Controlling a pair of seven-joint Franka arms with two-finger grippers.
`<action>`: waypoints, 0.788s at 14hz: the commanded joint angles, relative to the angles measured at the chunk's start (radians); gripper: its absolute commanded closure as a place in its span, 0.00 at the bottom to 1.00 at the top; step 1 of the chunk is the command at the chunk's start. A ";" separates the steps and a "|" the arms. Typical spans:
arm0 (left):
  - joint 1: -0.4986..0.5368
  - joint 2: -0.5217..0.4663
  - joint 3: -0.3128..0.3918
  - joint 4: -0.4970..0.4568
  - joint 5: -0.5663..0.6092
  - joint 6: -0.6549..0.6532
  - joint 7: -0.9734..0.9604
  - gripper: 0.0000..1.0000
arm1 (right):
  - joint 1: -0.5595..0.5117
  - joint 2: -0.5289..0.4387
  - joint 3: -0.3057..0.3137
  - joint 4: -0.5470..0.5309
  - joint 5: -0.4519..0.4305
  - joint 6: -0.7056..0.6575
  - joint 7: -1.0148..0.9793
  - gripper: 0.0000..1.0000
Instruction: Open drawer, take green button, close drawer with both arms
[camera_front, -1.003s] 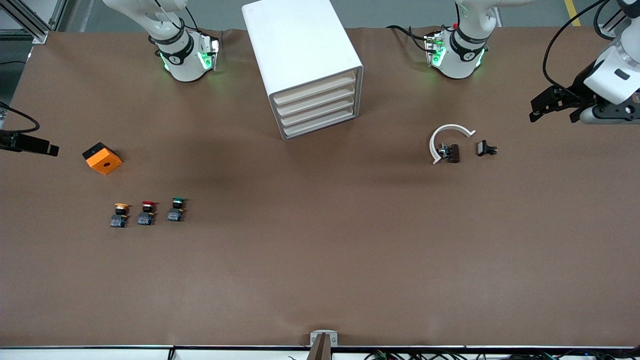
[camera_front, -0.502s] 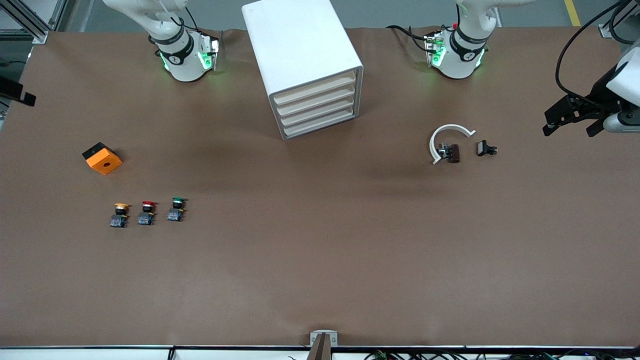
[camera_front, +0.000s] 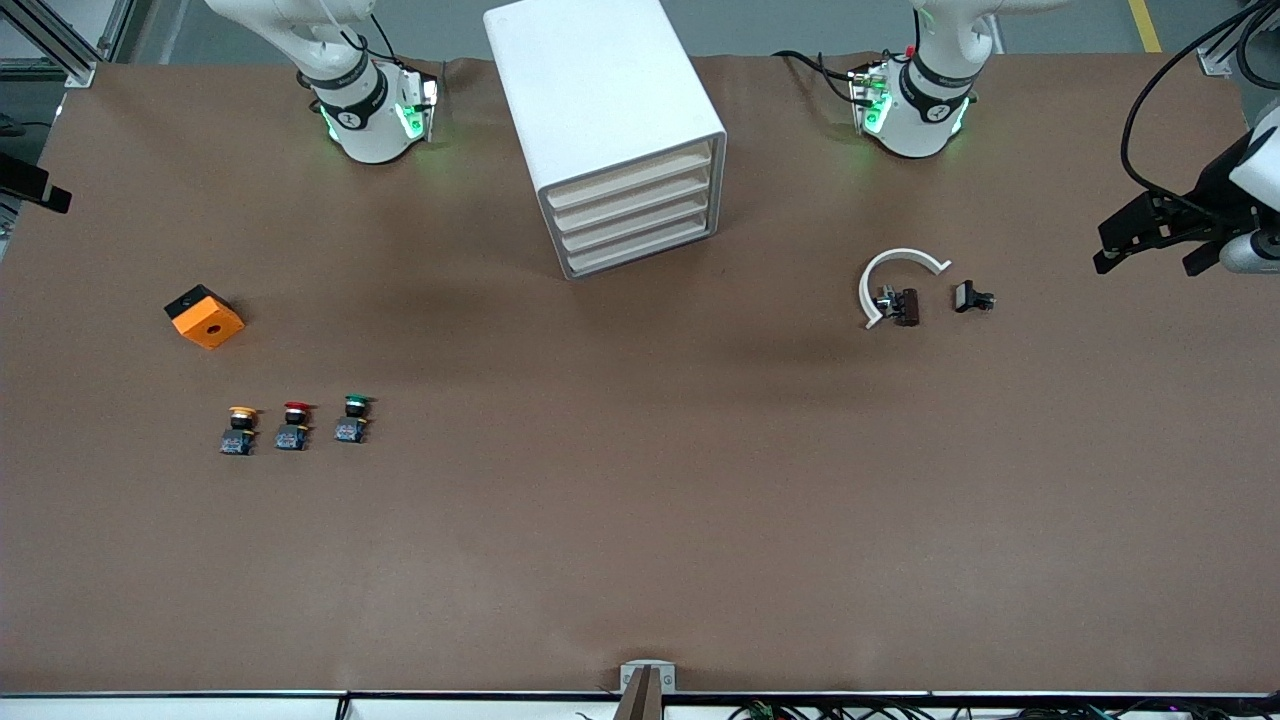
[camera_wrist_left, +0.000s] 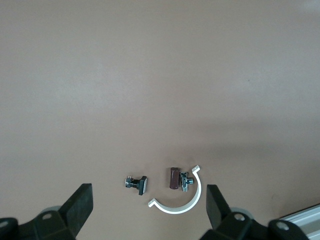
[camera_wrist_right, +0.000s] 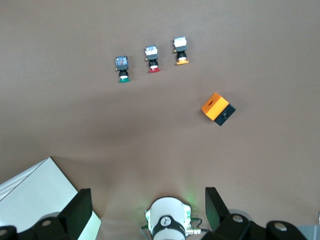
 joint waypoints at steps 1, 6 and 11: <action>-0.002 0.023 -0.005 0.048 0.010 -0.043 -0.006 0.00 | -0.001 -0.171 0.013 -0.231 -0.006 0.118 -0.003 0.00; 0.000 0.023 -0.007 0.051 0.005 -0.049 -0.006 0.00 | 0.000 -0.242 0.025 -0.327 0.008 0.193 -0.010 0.00; 0.001 0.024 -0.005 0.051 0.004 -0.051 -0.006 0.00 | -0.016 -0.248 0.031 -0.327 -0.002 0.204 -0.115 0.00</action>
